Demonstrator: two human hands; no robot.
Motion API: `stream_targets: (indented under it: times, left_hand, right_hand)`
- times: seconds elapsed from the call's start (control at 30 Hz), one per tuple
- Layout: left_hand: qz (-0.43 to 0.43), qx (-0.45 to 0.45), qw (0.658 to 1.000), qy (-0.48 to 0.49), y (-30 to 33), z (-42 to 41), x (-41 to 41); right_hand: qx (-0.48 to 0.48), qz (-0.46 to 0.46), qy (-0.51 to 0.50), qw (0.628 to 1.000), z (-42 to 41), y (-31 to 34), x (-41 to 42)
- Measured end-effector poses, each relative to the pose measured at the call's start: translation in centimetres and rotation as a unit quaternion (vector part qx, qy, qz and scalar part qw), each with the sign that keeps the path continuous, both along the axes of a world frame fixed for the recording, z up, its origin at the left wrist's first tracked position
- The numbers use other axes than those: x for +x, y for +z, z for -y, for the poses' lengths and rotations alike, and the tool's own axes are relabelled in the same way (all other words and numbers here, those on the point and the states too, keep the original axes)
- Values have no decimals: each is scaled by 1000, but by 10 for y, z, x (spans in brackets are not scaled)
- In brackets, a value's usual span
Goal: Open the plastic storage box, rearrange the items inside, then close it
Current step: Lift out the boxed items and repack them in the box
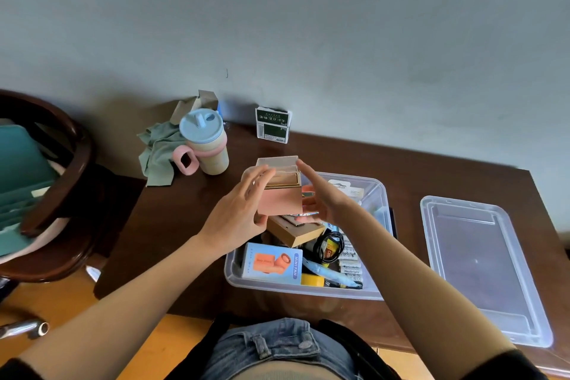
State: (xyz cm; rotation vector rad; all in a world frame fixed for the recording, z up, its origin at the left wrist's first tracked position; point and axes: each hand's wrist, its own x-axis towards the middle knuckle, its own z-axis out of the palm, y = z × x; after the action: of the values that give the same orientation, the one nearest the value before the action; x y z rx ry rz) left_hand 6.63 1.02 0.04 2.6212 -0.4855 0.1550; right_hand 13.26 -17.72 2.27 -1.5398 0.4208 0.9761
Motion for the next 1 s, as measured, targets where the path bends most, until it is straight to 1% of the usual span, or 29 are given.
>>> stream_targets:
  times: [0.1,0.23,0.3,0.37,0.43,0.53,0.6,0.67,0.7,0.77,0.8,0.83,0.9,0.93,1.0]
  left_hand:
    - [10,-4,1000,-16,1,-3,-3]
    - [26,-1,998,-56,5,3,-6]
    - [14,-11,998,-66,5,9,-4]
    - [-9,-35,998,-54,4,12,0]
    - [-40,-44,998,-29,-2,13,5]
    - [-94,5,995,16,-10,14,11]
    - [-119,49,991,34,-12,16,12]
    - [-133,77,988,30,-11,19,14]
    - [-151,89,985,15,-10,19,17]
    - [-225,112,968,-31,-7,16,22]
    - [-259,126,956,-55,-5,14,24]
    - [-271,145,949,-76,-4,12,26]
    - [-230,176,953,-95,-3,8,25]
    - [-199,177,960,-92,-4,7,25]
    - [-150,157,973,-76,-8,5,24]
  right_hand:
    - [59,-43,-22,997,0,1,1]
    - [99,-12,-31,995,22,-3,-8]
    - [115,-4,-50,992,44,-6,-15]
    - [103,5,-56,993,70,-7,-23]
    - [49,12,-63,997,96,-10,-30]
    - [-59,12,-70,996,117,-9,-37]
    - [-117,19,-51,992,115,-6,-40]
    - [-189,59,-3,980,106,-4,-41]
    - [-233,95,34,967,100,-4,-40]
    - [-326,159,105,926,91,-8,-41]
    - [-365,171,129,906,87,-10,-41]
    - [-399,171,148,889,83,-12,-42]
    - [-451,162,171,861,79,-13,-44]
    - [-473,165,176,848,77,-12,-44]
    - [-531,191,193,803,74,-6,-46]
